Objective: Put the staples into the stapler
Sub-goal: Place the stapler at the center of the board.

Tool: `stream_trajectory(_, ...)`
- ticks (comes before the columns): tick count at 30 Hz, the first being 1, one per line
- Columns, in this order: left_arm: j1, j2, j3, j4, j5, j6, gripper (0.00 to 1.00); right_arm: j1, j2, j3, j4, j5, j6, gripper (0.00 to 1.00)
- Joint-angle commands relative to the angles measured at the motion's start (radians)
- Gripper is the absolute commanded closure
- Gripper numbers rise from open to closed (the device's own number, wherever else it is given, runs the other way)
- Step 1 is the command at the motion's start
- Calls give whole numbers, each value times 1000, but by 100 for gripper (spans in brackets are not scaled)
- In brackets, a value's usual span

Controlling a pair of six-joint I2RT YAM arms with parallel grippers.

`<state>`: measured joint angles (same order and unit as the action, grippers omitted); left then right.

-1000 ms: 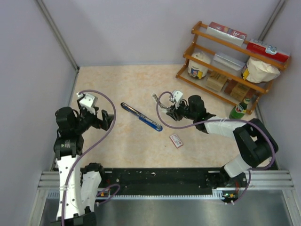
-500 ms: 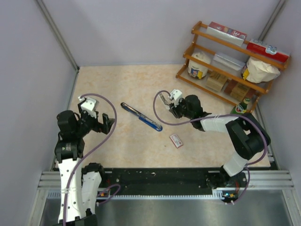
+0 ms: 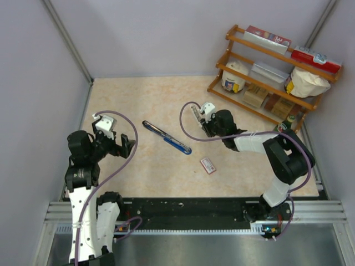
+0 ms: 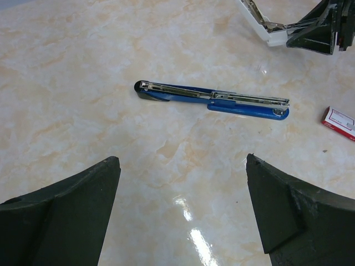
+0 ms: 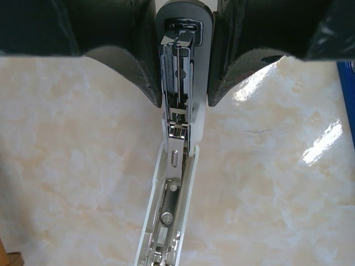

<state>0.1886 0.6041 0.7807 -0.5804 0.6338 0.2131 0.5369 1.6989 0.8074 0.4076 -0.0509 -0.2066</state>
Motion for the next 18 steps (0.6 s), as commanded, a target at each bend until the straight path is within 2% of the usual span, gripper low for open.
stream_trajectory(1, 6, -7, -5, 47, -2, 15, 1, 11, 15, 70, -25, 25, 30, 100)
stream_trajectory(18, 6, -15, -6, 47, 3, 11, 1, 49, 25, 96, -122, 48, 35, 100)
